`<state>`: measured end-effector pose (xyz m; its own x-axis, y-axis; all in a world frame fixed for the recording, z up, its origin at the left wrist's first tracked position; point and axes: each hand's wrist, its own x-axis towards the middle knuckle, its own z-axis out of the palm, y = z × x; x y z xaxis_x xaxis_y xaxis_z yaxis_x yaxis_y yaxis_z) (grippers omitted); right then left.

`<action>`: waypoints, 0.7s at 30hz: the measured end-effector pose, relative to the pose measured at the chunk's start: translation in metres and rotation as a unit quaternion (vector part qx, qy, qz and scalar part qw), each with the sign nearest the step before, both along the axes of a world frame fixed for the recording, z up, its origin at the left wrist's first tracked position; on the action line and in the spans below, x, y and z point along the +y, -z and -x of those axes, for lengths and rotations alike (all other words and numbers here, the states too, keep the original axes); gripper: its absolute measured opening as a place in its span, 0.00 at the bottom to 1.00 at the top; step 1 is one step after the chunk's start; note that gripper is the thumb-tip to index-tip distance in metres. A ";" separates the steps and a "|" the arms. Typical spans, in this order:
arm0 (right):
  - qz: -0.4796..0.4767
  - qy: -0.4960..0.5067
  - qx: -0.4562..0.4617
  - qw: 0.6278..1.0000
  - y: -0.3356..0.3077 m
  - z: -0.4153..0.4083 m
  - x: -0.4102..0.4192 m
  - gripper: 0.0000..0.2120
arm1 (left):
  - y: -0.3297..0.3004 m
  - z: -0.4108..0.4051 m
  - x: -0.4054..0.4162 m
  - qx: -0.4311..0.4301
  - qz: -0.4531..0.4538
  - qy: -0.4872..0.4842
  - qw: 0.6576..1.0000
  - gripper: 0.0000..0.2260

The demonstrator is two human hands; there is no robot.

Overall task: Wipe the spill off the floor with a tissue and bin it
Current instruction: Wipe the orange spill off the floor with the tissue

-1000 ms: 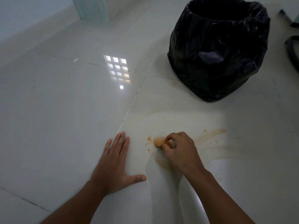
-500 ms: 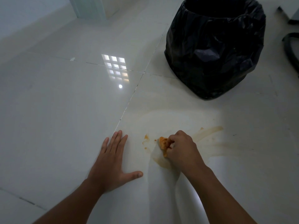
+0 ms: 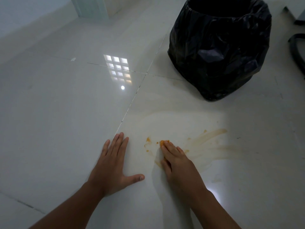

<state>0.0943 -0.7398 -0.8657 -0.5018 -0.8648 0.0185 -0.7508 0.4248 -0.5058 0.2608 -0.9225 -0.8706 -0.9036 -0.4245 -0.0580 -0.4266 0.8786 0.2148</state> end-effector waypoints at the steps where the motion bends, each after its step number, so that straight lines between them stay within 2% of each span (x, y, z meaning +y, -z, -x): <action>1: 0.021 0.009 0.000 1.000 0.002 0.001 -0.001 0.25 | -0.001 0.000 0.000 -0.002 0.001 0.000 1.000 0.58; 5: 0.061 0.019 0.037 0.997 0.004 0.012 -0.007 0.23 | 0.000 0.001 0.000 -0.007 0.011 0.001 1.000 0.58; 8: 0.073 0.077 0.010 0.994 -0.004 0.034 -0.013 0.24 | 0.000 0.001 -0.001 -0.009 0.011 0.002 1.000 0.58; 12: 0.092 0.079 0.024 0.992 -0.015 0.045 -0.009 0.18 | 0.002 0.001 -0.003 -0.003 0.010 0.004 1.000 0.58; 15: 0.065 0.052 0.038 0.996 -0.017 0.041 -0.007 0.15 | 0.003 0.001 -0.002 0.000 0.013 0.005 1.000 0.58; 21: 0.046 0.072 0.038 0.996 -0.012 0.032 -0.017 0.08 | 0.002 0.001 -0.002 -0.004 0.018 0.003 1.000 0.56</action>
<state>0.0623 -0.7568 -0.8535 -0.6138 -0.7775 0.1366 -0.7234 0.4847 -0.4916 0.2601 -0.9243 -0.8729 -0.9060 -0.4203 -0.0502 -0.4221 0.8884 0.1805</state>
